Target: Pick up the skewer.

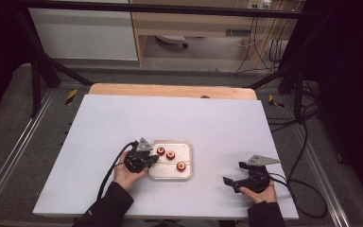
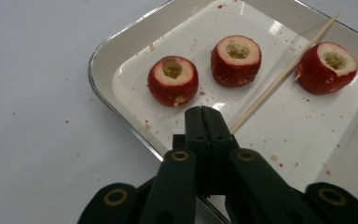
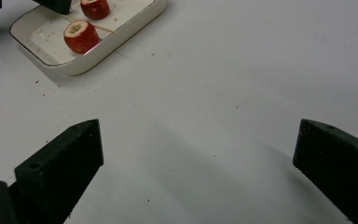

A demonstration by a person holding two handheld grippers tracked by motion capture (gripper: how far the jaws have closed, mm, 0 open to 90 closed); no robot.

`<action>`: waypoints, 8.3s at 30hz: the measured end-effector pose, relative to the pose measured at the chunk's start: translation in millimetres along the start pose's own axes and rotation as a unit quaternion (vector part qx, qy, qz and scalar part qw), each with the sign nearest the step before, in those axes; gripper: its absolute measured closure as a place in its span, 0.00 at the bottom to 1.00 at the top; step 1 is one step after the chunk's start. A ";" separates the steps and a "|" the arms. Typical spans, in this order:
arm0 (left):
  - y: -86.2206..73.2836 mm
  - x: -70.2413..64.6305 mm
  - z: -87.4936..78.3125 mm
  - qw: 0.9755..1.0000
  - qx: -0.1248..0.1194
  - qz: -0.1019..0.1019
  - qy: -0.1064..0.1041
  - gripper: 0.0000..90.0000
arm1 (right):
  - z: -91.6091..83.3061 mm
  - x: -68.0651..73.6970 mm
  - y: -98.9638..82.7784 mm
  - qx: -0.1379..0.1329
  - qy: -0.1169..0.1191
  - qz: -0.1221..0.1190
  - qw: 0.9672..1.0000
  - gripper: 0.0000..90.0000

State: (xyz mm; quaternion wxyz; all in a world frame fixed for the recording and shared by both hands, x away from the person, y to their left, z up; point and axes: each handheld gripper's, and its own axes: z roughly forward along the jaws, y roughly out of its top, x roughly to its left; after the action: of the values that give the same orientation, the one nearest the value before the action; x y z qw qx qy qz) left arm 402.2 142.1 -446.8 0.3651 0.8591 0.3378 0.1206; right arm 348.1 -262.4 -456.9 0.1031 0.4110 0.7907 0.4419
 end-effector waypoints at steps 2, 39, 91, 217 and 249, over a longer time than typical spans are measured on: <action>-0.4 -1.0 -1.3 1.000 0.003 0.002 -0.008 1.00 | 0.2 0.2 -0.1 0.002 0.001 -0.001 1.000 0.02; 10.5 -31.6 3.4 0.997 0.008 0.052 -0.059 0.85 | -0.2 -0.2 0.0 -0.002 0.002 -0.003 1.000 0.02; 9.2 -30.6 -23.9 0.995 0.000 0.059 -0.076 0.98 | 13.3 30.4 20.8 0.026 -0.019 -0.101 0.994 0.02; 43.1 -79.5 -15.2 0.970 0.152 0.167 -0.088 0.98 | 37.6 88.9 60.4 0.111 -0.084 -0.406 0.903 0.37; -32.0 -33.0 -67.8 0.999 -0.016 0.031 -0.035 0.98 | 32.8 61.2 72.3 0.097 -0.033 -0.079 0.992 0.04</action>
State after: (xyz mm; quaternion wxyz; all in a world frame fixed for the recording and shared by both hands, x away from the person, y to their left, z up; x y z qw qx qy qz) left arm 331.2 173.1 -420.4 0.3866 0.8668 0.2961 0.1075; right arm 366.6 -177.2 -407.3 0.1230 0.3698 0.8560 0.3398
